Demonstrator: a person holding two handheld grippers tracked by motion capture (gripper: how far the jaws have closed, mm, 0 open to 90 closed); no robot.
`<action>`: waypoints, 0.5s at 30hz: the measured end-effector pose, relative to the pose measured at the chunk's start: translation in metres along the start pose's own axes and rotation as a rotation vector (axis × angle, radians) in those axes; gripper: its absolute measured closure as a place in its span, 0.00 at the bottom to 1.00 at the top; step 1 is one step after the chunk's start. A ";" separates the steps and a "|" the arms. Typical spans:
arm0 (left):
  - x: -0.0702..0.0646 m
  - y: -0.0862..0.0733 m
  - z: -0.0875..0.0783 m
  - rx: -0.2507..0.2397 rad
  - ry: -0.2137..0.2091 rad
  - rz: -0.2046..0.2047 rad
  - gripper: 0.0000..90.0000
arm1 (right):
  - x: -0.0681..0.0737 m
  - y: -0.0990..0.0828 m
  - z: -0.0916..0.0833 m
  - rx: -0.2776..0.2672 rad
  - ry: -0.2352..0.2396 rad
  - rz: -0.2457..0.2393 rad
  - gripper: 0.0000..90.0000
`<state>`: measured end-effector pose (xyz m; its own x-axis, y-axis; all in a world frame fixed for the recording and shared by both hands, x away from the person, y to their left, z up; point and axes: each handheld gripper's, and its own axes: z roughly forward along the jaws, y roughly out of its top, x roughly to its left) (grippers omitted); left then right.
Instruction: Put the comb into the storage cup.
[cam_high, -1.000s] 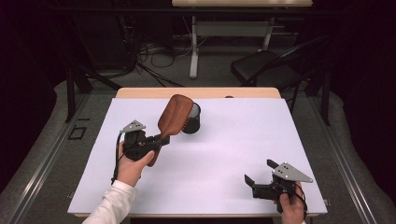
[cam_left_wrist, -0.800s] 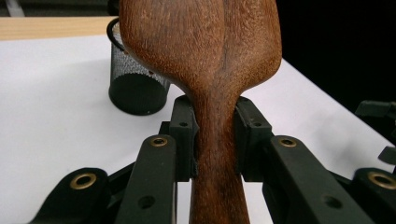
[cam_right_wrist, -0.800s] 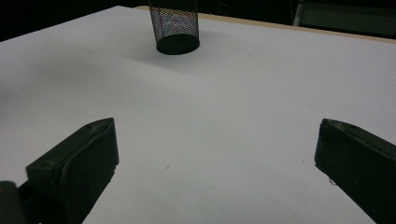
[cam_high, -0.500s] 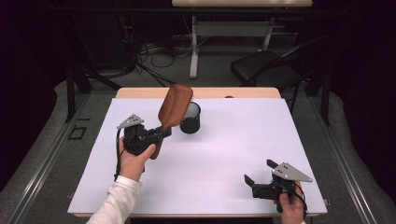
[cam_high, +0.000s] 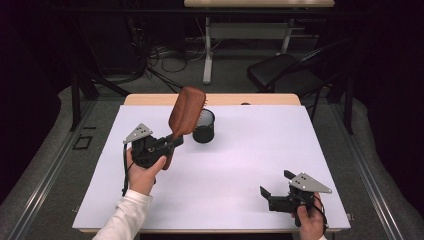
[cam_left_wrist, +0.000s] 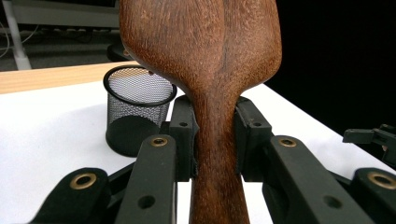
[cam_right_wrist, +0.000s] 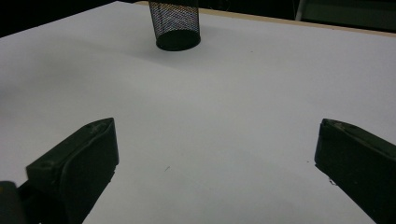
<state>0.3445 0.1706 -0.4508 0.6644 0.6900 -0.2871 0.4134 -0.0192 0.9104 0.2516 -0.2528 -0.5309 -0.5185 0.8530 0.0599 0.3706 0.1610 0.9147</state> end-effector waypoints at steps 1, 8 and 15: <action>0.000 0.000 0.000 0.000 -0.003 0.000 0.80 | 0.000 0.001 0.001 0.000 0.000 0.005 0.00; -0.001 -0.002 0.000 0.008 -0.018 -0.002 0.80 | -0.001 0.013 0.003 0.020 0.000 -0.005 0.00; -0.004 -0.004 0.003 0.013 -0.037 -0.004 0.80 | -0.001 0.030 0.010 0.045 0.012 0.010 0.00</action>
<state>0.3423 0.1661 -0.4542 0.6852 0.6627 -0.3022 0.4243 -0.0259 0.9051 0.2711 -0.2438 -0.5073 -0.5242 0.8484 0.0739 0.4095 0.1750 0.8954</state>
